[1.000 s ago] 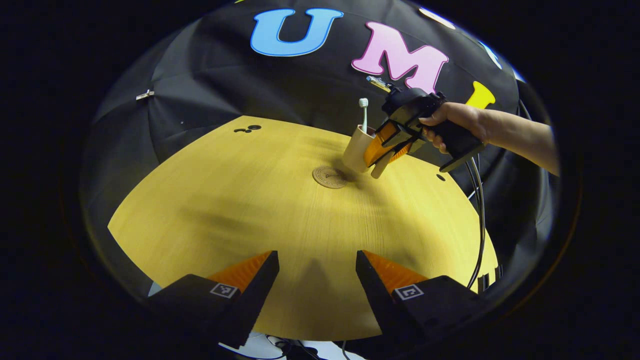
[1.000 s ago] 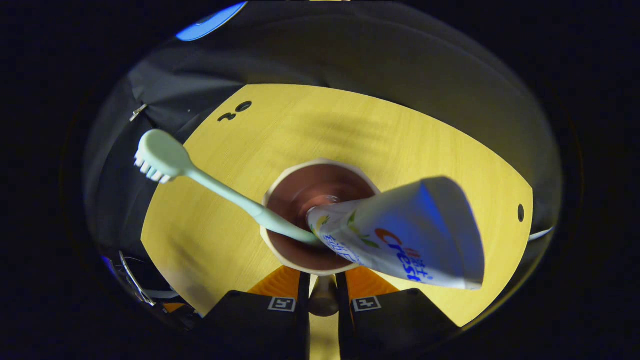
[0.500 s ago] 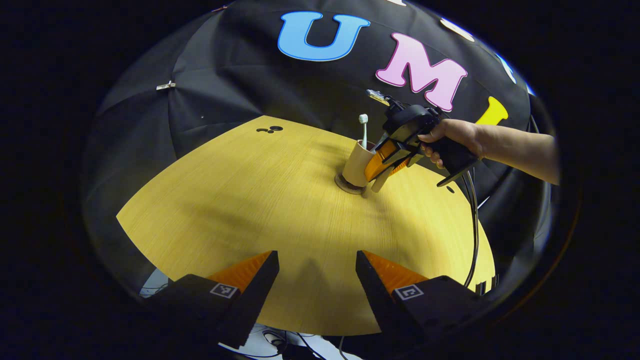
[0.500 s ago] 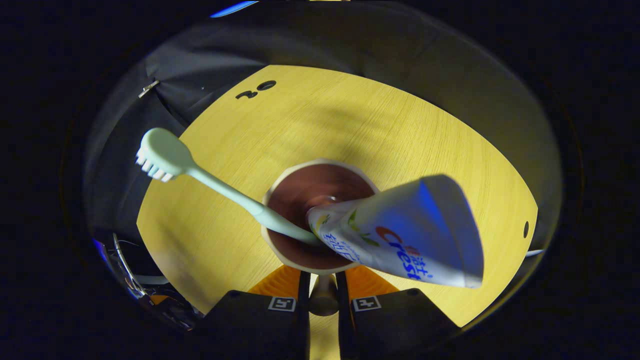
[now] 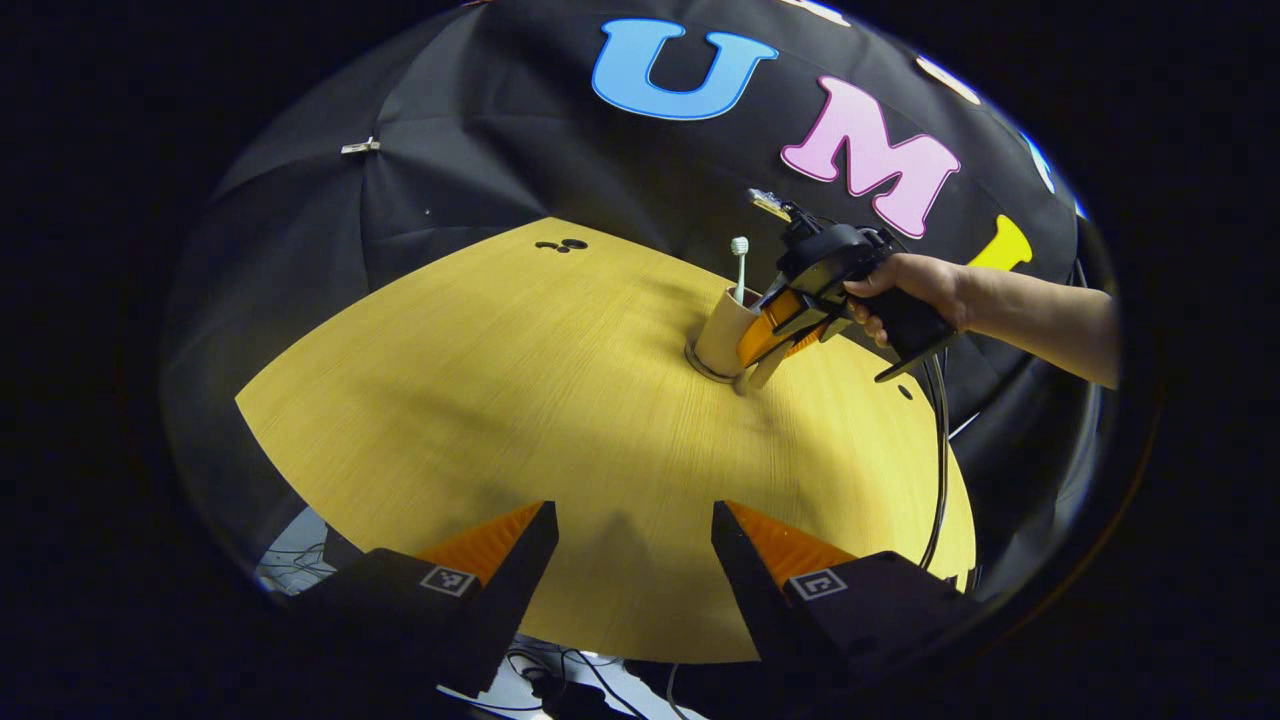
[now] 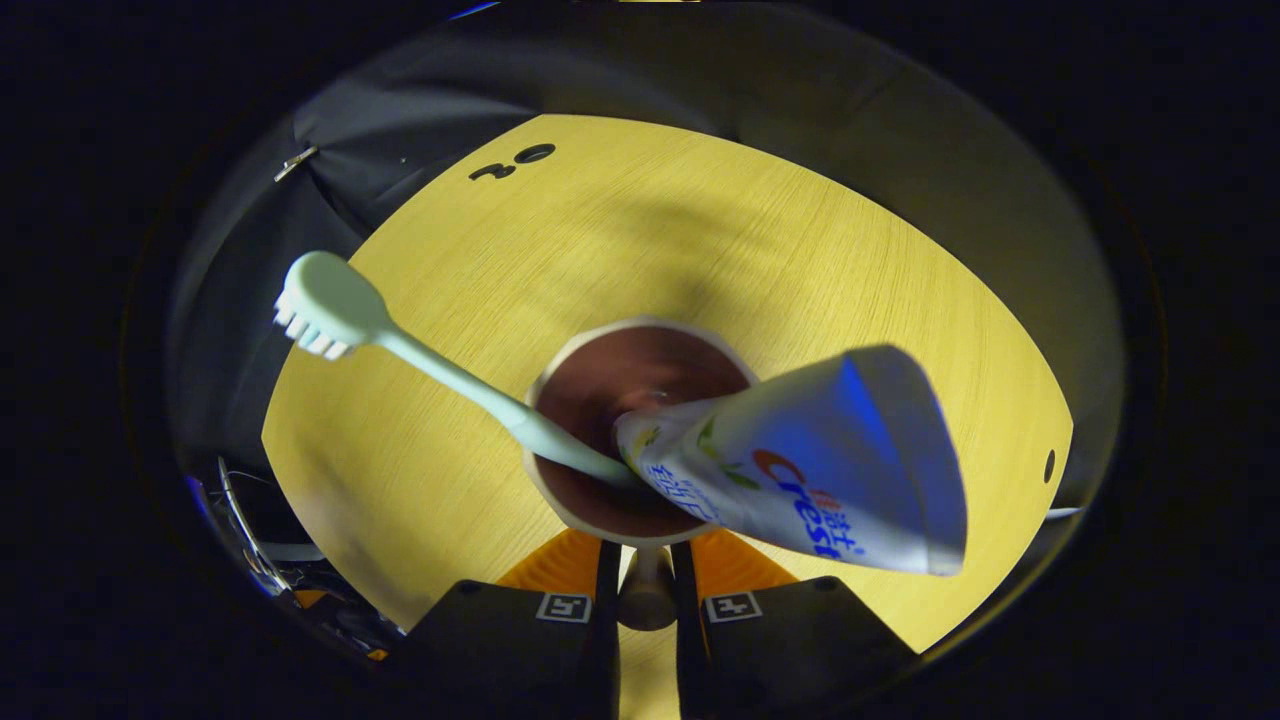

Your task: Put the toothbrush and toothpaste on the desktop into the cup, then pick up the cup and place it on the coaster on the desktop.

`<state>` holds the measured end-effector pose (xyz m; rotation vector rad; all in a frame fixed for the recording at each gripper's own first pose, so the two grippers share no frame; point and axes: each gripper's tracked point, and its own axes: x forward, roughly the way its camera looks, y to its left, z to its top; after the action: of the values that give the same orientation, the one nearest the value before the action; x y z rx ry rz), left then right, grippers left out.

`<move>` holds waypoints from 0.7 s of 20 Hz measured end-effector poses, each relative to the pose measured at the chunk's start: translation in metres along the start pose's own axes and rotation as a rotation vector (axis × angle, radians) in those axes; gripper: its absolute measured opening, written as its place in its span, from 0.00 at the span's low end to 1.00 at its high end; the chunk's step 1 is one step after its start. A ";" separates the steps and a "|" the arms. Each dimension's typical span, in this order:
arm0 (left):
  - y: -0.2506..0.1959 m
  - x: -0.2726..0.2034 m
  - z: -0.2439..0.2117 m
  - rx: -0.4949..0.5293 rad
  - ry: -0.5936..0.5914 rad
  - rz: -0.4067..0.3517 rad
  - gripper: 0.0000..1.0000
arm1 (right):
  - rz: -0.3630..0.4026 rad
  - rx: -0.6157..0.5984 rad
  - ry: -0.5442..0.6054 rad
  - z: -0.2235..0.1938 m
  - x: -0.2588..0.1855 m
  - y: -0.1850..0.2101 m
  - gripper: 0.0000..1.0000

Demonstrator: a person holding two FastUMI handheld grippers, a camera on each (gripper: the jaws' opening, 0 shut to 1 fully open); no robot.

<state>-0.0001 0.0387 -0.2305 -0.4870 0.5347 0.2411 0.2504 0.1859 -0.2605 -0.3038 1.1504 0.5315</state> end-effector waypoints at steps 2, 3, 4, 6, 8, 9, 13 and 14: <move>-0.002 -0.001 0.002 0.011 -0.004 0.003 0.98 | 0.008 -0.005 0.008 -0.002 0.001 0.001 0.28; -0.003 -0.002 0.004 0.015 -0.005 0.002 0.98 | 0.015 -0.003 0.002 0.000 -0.001 0.002 0.29; -0.004 -0.003 0.004 0.019 -0.005 0.000 0.98 | 0.018 0.001 -0.005 0.002 -0.004 0.003 0.25; -0.007 -0.005 0.006 0.033 -0.005 -0.001 0.98 | 0.037 0.016 -0.019 0.004 -0.012 0.006 0.37; -0.010 -0.009 0.011 0.049 -0.014 -0.004 0.98 | 0.048 0.025 -0.050 0.008 -0.023 0.006 0.46; -0.012 -0.012 0.014 0.054 -0.018 -0.008 0.98 | 0.053 0.030 -0.063 0.009 -0.031 0.006 0.48; -0.021 -0.022 0.019 0.081 -0.027 -0.026 0.98 | 0.054 0.030 -0.127 0.002 -0.070 0.006 0.73; -0.024 -0.025 0.019 0.093 -0.028 -0.033 0.98 | 0.051 0.033 -0.149 -0.001 -0.082 0.006 0.81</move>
<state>-0.0043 0.0257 -0.1935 -0.4018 0.5076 0.1901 0.2212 0.1701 -0.1850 -0.2028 1.0237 0.5701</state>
